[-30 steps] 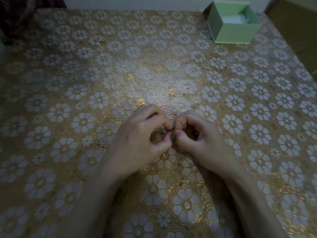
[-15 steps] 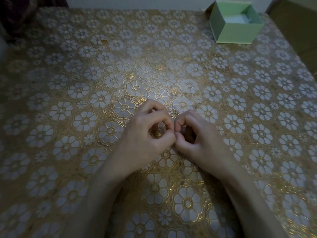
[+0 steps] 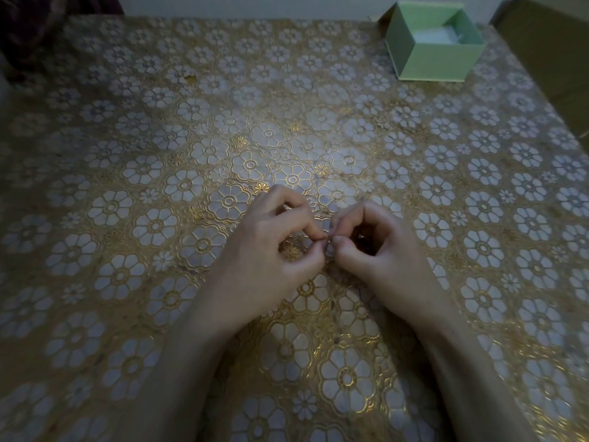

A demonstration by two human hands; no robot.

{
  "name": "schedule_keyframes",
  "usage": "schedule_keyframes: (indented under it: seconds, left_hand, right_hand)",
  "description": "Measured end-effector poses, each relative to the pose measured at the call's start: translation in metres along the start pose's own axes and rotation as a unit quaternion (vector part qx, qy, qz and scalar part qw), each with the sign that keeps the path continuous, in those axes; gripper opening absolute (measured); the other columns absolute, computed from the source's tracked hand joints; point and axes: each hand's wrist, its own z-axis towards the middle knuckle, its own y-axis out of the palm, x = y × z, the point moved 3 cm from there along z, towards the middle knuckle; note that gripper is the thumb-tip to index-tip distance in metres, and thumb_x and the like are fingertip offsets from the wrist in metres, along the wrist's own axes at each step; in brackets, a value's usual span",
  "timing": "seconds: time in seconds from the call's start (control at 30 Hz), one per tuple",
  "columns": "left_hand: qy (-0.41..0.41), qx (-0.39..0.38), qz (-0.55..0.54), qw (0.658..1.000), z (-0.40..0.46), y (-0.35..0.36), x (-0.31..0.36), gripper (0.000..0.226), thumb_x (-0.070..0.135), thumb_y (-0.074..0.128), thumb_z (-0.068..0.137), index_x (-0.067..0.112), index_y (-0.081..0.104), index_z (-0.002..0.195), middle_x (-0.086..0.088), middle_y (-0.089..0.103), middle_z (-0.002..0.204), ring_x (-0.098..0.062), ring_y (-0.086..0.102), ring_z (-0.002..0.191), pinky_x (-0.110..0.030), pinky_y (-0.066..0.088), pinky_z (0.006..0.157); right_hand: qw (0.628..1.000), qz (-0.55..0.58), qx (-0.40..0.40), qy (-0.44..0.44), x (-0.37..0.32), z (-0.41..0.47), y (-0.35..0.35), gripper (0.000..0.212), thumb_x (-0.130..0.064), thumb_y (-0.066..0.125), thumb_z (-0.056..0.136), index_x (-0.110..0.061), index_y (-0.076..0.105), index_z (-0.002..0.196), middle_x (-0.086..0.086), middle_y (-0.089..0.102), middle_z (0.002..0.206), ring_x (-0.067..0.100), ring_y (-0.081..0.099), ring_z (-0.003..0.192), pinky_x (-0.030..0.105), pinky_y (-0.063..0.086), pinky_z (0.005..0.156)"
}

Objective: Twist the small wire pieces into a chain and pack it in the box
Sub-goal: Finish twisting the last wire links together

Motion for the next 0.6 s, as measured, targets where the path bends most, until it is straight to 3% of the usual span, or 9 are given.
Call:
schedule_keyframes:
  seconds: [0.23,0.4,0.53,0.6]
  left_hand:
    - [-0.026,-0.003,-0.026,0.999,-0.0007,0.0016,0.0001,0.016,0.029,0.059,0.077,0.014,0.064,0.074,0.004,0.052,0.095,-0.012,0.053,0.09,-0.02,0.039,0.076]
    - [-0.043,0.011,-0.052,0.998,-0.0003,-0.0008,0.0002,0.014,0.031,0.059,0.074,0.018,0.064,0.072,0.003,0.052,0.094,-0.001,0.049,0.08,-0.01,0.034,0.071]
    - [-0.054,0.027,-0.045,0.997,0.0002,0.0038,0.0054,0.008,0.029,0.056,0.07,0.023,0.06,0.068,0.003,0.051,0.092,-0.009,0.052,0.089,-0.015,0.036,0.075]
    - [-0.055,0.025,-0.059,0.996,0.0004,0.0046,0.0086,0.005,0.029,0.055,0.07,0.025,0.056,0.068,0.004,0.05,0.09,-0.013,0.052,0.089,-0.018,0.038,0.076]
  right_hand:
    - [0.999,0.042,0.017,0.023,0.0004,-0.0008,0.0012,0.017,-0.008,0.06,0.068,-0.021,0.051,0.064,-0.006,0.062,0.076,0.013,0.056,0.07,0.033,0.045,0.063]
    - [0.999,0.038,-0.018,0.011,-0.0004,-0.0011,0.0023,0.019,-0.009,0.058,0.073,-0.024,0.048,0.078,-0.005,0.059,0.075,0.023,0.046,0.063,0.039,0.038,0.057]
    - [0.997,-0.063,-0.033,0.004,0.002,-0.0015,0.005,0.019,-0.017,0.057,0.072,-0.029,0.048,0.083,-0.002,0.056,0.071,0.009,0.044,0.055,0.032,0.035,0.054]
    - [0.998,-0.052,-0.025,-0.002,0.0011,-0.0014,0.005,0.016,-0.017,0.057,0.072,-0.027,0.049,0.083,0.002,0.054,0.069,0.011,0.043,0.055,0.031,0.034,0.054]
